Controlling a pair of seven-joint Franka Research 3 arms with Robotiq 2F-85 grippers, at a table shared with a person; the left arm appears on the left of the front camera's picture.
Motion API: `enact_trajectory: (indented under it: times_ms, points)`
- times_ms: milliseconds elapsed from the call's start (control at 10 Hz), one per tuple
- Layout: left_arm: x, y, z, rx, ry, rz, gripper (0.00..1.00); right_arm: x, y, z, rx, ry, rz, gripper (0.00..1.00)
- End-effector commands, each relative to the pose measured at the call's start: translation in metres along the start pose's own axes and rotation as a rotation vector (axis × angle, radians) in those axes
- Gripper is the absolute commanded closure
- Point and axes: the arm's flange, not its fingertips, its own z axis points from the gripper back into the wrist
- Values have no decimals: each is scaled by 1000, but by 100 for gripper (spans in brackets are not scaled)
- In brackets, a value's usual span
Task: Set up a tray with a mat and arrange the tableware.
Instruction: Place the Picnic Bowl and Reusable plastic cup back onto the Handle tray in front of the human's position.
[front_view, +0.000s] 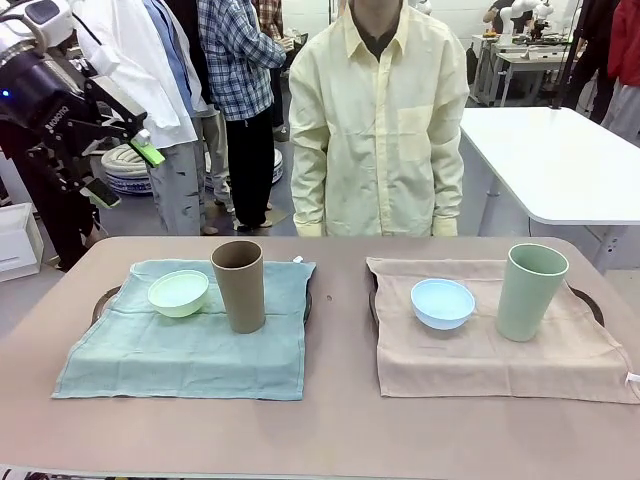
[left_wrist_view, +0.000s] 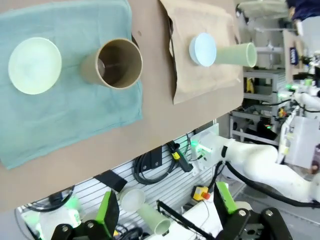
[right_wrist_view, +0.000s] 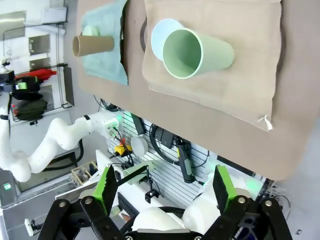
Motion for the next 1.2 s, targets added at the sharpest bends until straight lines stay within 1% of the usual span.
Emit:
enact_trajectory:
  times_ms: [0, 100, 200, 300, 400, 500, 600, 800, 1100]
  points:
    - [1, 8, 5, -9, -7, 12, 0, 1, 1, -1, -2, 4, 2, 0]
    - [10, 27, 22, -162, 31, 17, 0, 0, -1, 1, 92, 32, 36, 0]
    - [22, 65, 44, -306, 32, 66, 0, -4, -15, 4, 151, 39, 9, 0]
    - [28, 99, 60, -389, 35, 103, 0, -8, -30, 4, 191, 38, -22, 0]
    - [33, 126, 65, -465, 49, 99, 0, -10, -44, 1, 236, 51, -45, 0]
    - [40, 145, 68, -504, 48, 125, 0, -10, -59, -4, 293, 59, -82, 0]
    - [37, 165, 66, -542, 44, 145, 0, -12, -72, -9, 323, 82, -100, 0]
    - [36, 194, 57, -536, 36, 172, 0, -13, -98, -16, 357, 89, -128, 0]
    - [35, 227, 40, -522, 47, 252, 0, -16, -120, -27, 397, 93, -185, 0]
